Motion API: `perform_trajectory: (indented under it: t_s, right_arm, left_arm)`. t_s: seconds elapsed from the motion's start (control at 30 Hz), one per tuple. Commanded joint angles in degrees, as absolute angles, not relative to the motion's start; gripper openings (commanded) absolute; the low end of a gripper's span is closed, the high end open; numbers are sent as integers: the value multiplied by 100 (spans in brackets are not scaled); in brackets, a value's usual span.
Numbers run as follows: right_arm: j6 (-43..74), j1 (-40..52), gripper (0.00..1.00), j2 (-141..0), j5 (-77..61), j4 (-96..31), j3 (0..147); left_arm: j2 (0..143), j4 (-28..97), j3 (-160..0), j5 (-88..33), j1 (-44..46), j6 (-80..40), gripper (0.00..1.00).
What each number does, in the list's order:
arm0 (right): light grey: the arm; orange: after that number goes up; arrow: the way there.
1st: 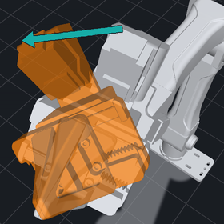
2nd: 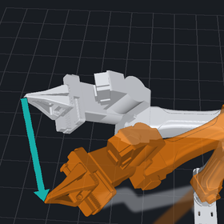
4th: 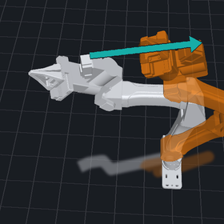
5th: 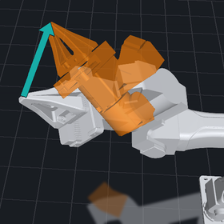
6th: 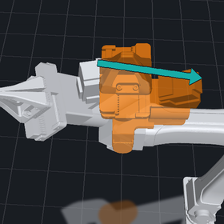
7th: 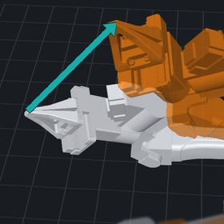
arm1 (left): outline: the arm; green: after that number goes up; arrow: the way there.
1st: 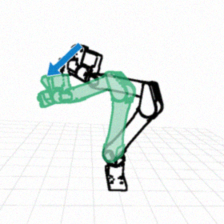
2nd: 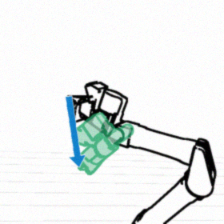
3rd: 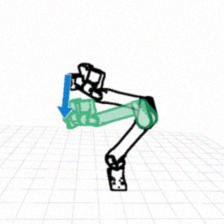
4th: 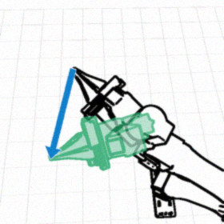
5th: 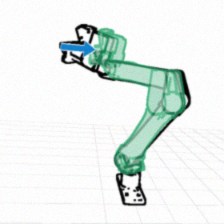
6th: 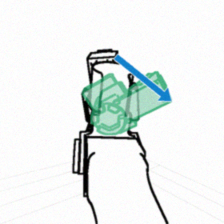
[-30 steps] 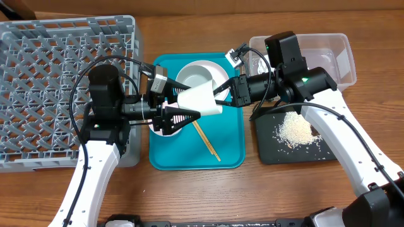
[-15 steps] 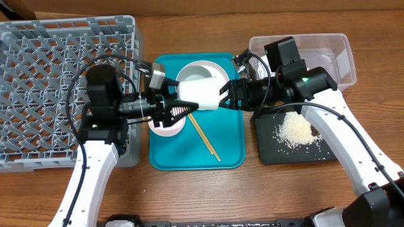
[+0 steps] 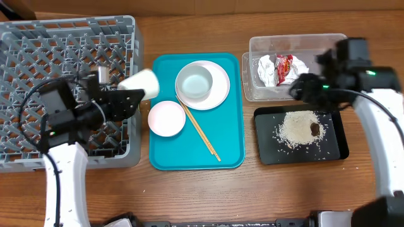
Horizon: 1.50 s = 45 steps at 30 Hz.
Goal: Sort waste into correct bins and load items into the dishwasher
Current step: 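Place the white cup into the dish rack with the left gripper, then grasp the pink saucer on the tray with the left gripper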
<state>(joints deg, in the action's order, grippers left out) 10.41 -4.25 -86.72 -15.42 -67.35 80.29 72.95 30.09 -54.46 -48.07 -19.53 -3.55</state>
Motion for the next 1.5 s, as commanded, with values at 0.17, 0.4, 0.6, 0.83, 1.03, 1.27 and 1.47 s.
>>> perform_trajectory:
  t_s: [0.17, 0.4, 0.6, 0.83, 1.03, 1.27, 1.47]
  right_arm:
    - [847, -1551, 73, -8176, -1212, -7251, 8075]
    - [849, -1549, 73, -8176, -1227, -7244, 8075]
    - [849, -1549, 73, -8176, -1229, -7255, 8075]
    - [851, -1549, 94, -8176, -1361, -7277, 8075]
    - [851, -1549, 100, -8176, -1376, -7284, 8075]
    - [851, -1549, 100, -8176, -1376, -7286, 8075]
    - [851, -1549, 100, -8176, -1376, -7277, 8075]
  left_arm:
    - [7076, 5098, -6799, 73, -2403, -565, 5]
    - [7911, 4901, -6796, 484, -2864, -687, 6]
    - [8903, 4766, -6799, 287, -2864, -685, 40]
    - [8691, 4904, -7144, -607, -2790, -639, 84]
    - [8200, 4976, -7218, -749, -2600, -626, 100]
    - [7843, 5183, -7214, -1041, -1249, -764, 100]
    - [8082, 5096, -7210, -1304, 523, -947, 100]
